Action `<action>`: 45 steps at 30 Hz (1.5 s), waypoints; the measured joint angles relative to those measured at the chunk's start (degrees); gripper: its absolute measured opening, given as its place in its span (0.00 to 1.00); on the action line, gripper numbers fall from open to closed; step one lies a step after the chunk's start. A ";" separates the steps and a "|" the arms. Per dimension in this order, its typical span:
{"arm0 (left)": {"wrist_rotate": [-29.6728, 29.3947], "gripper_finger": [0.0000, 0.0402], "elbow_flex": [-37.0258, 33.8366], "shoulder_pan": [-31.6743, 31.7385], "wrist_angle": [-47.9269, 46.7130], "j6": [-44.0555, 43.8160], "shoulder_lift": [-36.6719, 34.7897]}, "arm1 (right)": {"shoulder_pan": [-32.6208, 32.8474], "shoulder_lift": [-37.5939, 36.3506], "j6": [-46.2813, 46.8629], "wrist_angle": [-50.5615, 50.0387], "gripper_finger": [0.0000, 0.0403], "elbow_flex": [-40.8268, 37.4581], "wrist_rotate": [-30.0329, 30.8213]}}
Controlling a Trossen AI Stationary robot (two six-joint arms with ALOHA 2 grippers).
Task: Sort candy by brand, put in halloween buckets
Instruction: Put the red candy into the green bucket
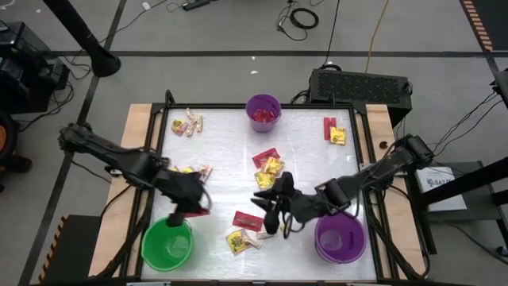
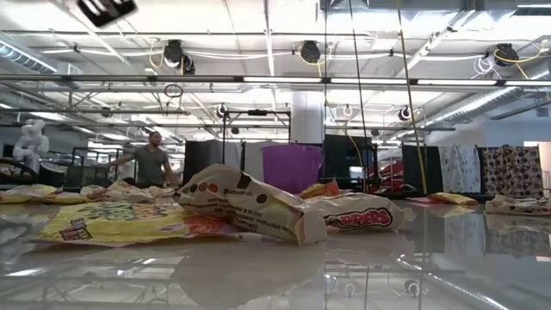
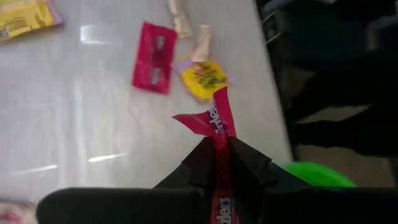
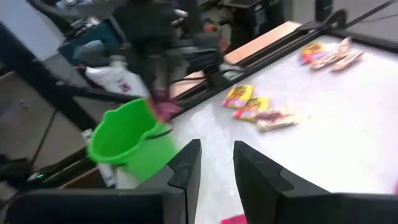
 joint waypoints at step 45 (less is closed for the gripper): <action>9.76 0.38 -1.22 -23.82 -0.29 -46.64 8.65 | -22.36 0.02 -29.18 -9.53 0.22 0.00 -31.71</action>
